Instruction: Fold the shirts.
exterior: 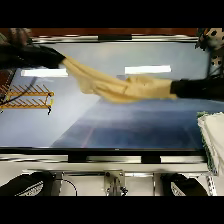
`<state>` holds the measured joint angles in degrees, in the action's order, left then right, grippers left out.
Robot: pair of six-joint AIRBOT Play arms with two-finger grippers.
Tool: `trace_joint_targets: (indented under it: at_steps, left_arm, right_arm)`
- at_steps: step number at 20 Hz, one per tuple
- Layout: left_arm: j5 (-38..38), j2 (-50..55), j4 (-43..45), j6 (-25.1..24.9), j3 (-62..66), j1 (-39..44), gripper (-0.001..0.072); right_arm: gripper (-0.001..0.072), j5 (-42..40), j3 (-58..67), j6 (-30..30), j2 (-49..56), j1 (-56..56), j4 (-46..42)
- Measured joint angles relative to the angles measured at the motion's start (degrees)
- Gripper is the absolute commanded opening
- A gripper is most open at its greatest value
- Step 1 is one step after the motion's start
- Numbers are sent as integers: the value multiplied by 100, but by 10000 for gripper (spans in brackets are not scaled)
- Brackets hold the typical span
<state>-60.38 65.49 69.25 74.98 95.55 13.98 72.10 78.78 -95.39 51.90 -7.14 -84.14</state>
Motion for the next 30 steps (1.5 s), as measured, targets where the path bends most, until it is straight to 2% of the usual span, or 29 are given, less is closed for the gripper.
trace_joint_targets:
  at_steps: [4, 8, 12, 16, 19, 21, 25, 26, 27, 28, 29, 30]
  left_arm:
    - [-501, -916, 247, 223, 393, 0, 29]
    - [-1248, -1499, 341, 496, 503, 35, 28]
    - [-975, -1961, 387, 645, 533, 61, 28]
    - [-839, -1993, 745, 855, 358, 63, 29]
    - [-817, -1620, 911, 964, -350, 66, 30]
    - [-553, -1237, 881, 992, -944, 68, 30]
    - [605, -81, 678, 1025, -1746, 48, 31]
    - [859, 195, 658, 1040, -1823, 22, 39]
    - [1078, 452, 638, 1104, -1878, -9, 156]
    - [1239, 699, 616, 1196, -1919, -39, 473]
    - [1263, 903, 590, 1283, -1947, -70, 658]
    - [1196, 1043, 573, 1344, -1967, -109, 659]
  right_arm:
    - [72, 306, 835, -153, -424, -2, 225]
    - [72, 876, 1069, -232, -621, -2, 1217]
    - [72, 1307, 1137, -579, -741, -11, 1978]
    - [72, 2260, 946, -1086, -684, -11, 1668]
    - [72, 2616, 164, -1222, -511, -9, 1351]
    - [73, 2277, -549, -1196, -293, -11, 1231]
    - [79, 557, -1434, -1185, 656, -9, 1117]
    - [117, 103, -1515, -1204, 966, -9, 1108]
    - [385, -295, -1565, -1263, 1252, -9, 1137]
    - [635, -654, -1600, -1276, 1517, -7, 1239]
    - [677, -990, -1626, -1224, 1770, 0, 1432]
    - [678, -1226, -1648, -1043, 1956, 0, 1633]
